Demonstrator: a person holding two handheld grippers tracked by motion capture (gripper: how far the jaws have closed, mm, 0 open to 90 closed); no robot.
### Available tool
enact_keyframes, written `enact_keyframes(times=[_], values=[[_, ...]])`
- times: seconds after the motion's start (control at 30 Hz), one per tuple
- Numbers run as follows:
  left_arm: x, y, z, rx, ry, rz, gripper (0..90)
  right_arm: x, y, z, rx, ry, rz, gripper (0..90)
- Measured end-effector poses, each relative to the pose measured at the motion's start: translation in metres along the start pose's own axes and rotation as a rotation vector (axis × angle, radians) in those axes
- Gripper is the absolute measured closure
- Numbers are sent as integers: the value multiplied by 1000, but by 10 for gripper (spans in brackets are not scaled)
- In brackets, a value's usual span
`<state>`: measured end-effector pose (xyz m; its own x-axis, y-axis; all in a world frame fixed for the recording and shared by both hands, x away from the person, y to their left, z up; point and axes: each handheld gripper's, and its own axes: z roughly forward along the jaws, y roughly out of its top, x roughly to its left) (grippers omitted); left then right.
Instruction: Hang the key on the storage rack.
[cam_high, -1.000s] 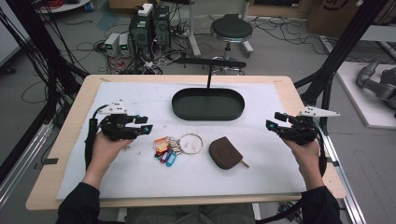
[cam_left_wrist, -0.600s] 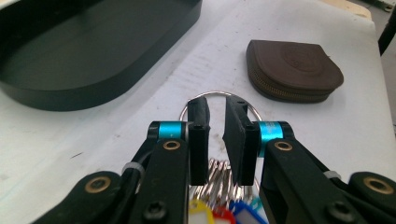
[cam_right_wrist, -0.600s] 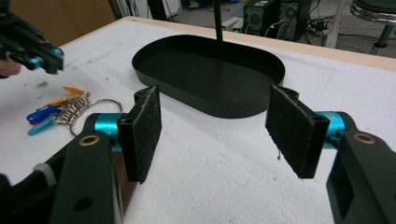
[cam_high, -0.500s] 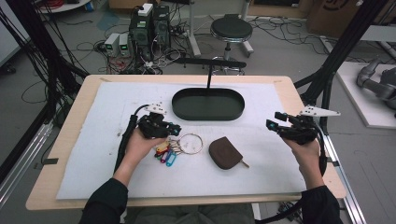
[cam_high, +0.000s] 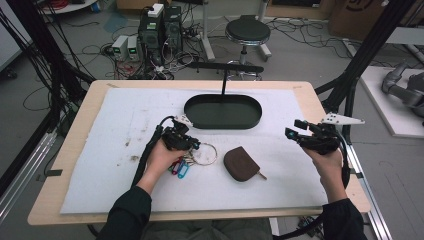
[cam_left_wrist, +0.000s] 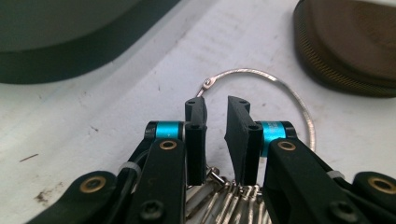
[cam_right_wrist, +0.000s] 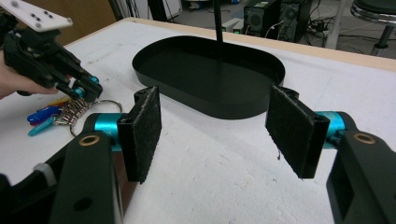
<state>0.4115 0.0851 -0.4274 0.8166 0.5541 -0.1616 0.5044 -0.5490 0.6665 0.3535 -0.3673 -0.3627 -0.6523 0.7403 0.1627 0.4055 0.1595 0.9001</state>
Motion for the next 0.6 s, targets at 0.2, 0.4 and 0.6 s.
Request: enact_keyframes(times=[0.2,0.4,0.6], values=[[-7,1,7,49,43,27,861,1,0,-1,-10,-3,-2,366],[-6,0,8,38,40,20,894,0,0,-2,-14,-1,-2,367],[-4,-1,5,8,6,5,897,-1,0,-3,-16,0,3,367]])
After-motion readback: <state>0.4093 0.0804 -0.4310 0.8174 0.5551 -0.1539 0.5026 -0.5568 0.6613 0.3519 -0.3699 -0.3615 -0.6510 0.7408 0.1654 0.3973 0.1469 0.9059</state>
